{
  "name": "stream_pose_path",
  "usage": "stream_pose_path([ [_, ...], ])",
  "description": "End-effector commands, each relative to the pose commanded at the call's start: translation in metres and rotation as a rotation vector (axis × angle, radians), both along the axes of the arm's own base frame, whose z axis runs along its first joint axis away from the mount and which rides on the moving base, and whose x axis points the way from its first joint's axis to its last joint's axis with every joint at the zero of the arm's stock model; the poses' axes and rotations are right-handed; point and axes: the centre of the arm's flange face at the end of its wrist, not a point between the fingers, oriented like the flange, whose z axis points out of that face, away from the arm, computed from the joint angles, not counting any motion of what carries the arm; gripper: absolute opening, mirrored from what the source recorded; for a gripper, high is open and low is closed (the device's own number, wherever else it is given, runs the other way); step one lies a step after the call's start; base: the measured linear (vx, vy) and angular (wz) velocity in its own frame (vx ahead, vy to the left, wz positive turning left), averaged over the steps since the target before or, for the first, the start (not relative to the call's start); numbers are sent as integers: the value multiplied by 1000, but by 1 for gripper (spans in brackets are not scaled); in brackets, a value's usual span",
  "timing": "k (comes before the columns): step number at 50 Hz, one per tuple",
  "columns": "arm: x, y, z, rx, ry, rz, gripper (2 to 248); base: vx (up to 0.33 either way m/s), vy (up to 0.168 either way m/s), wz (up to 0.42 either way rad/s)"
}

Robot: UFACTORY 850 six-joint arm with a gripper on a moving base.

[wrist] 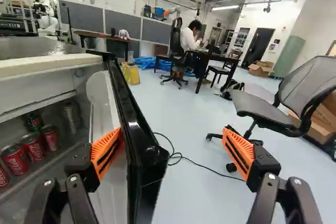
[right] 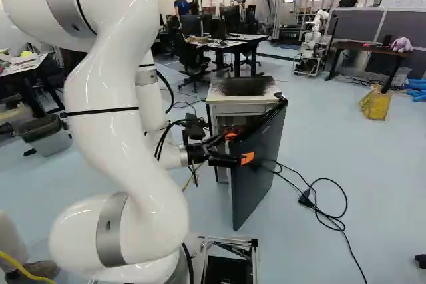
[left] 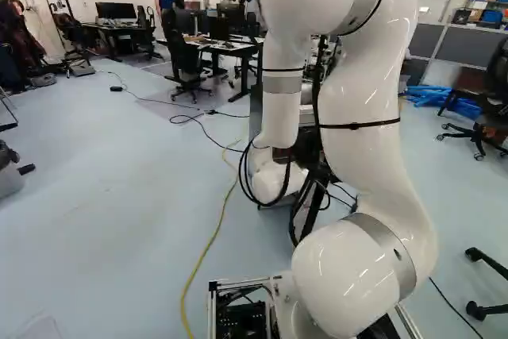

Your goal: Grab a drink from the fridge

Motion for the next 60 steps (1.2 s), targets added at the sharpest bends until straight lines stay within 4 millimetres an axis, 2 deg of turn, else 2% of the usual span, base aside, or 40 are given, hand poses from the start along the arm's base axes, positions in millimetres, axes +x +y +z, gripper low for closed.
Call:
stream_pose_path([
  [30, 0, -33, 1, -7, -17, -183, 247, 0, 0, 0],
  [60, 8, -76, 2, -12, -60, -403, 247, 0, 0, 0],
])
